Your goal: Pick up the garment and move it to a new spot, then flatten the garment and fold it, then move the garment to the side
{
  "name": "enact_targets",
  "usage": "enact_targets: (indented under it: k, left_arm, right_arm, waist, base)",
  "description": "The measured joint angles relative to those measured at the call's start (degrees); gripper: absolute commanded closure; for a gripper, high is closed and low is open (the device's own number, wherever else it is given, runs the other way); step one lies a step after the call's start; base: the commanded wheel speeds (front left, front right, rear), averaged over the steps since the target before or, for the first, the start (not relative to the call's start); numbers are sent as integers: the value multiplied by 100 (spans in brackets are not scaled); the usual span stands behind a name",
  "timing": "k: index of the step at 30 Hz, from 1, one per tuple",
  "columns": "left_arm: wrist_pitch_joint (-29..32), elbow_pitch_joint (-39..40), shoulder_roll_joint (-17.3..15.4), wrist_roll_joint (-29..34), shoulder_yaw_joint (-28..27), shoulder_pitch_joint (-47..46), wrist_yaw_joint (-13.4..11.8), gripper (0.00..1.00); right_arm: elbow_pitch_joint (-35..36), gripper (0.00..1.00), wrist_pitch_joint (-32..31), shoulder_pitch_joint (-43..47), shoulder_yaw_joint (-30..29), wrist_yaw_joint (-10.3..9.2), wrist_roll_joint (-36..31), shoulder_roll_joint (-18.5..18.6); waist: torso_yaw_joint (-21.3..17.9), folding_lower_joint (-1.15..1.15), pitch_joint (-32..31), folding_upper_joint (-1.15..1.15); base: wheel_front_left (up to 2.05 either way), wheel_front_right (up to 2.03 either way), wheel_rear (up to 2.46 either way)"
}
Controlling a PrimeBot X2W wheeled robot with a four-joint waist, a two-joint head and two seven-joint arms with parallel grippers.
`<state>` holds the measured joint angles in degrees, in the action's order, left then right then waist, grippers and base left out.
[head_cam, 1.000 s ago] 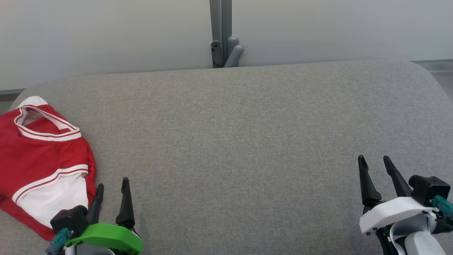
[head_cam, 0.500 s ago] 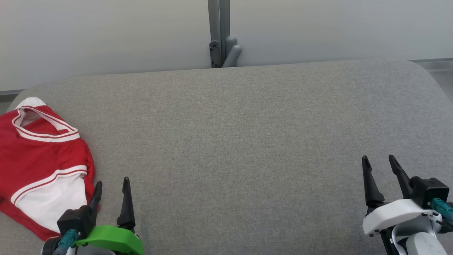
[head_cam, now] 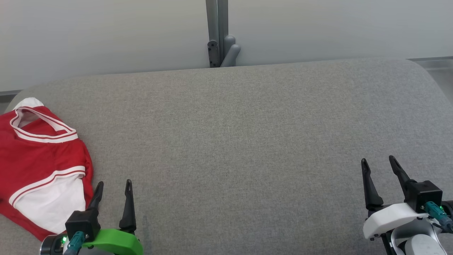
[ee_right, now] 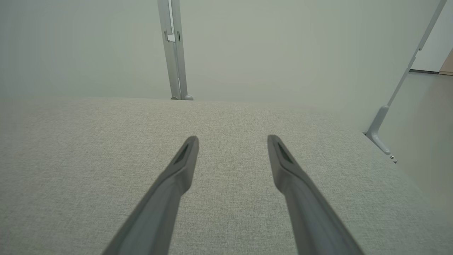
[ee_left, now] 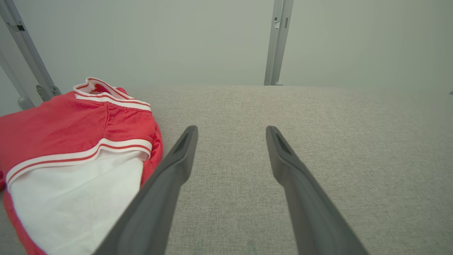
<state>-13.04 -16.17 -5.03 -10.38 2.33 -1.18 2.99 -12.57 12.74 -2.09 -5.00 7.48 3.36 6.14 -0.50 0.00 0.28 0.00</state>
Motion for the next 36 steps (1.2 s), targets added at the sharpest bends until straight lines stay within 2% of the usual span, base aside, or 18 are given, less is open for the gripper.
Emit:
enact_targets:
  k: [6, 20, 36]
  left_arm:
    - [-65, -64, 32, 168, -75, 6, 21, 0]
    - [-189, -280, 129, 559, -357, 15, 256, 0]
    - [-210, -399, 193, 565, -452, -2, 380, 0]
  right_arm:
    - [20, 0, 67, 7, 12, 0, -238, 10]
    - [-37, 0, 231, 60, 18, 1, -615, 13]
    - [-102, 0, 232, 66, 22, 1, -598, 29]
  waist:
    - [8, 0, -8, 0]
    - [61, 0, -49, 0]
    - [108, 0, -71, 0]
  base:
    - [0, 0, 0]
    - [0, 0, 0]
    - [0, 0, 0]
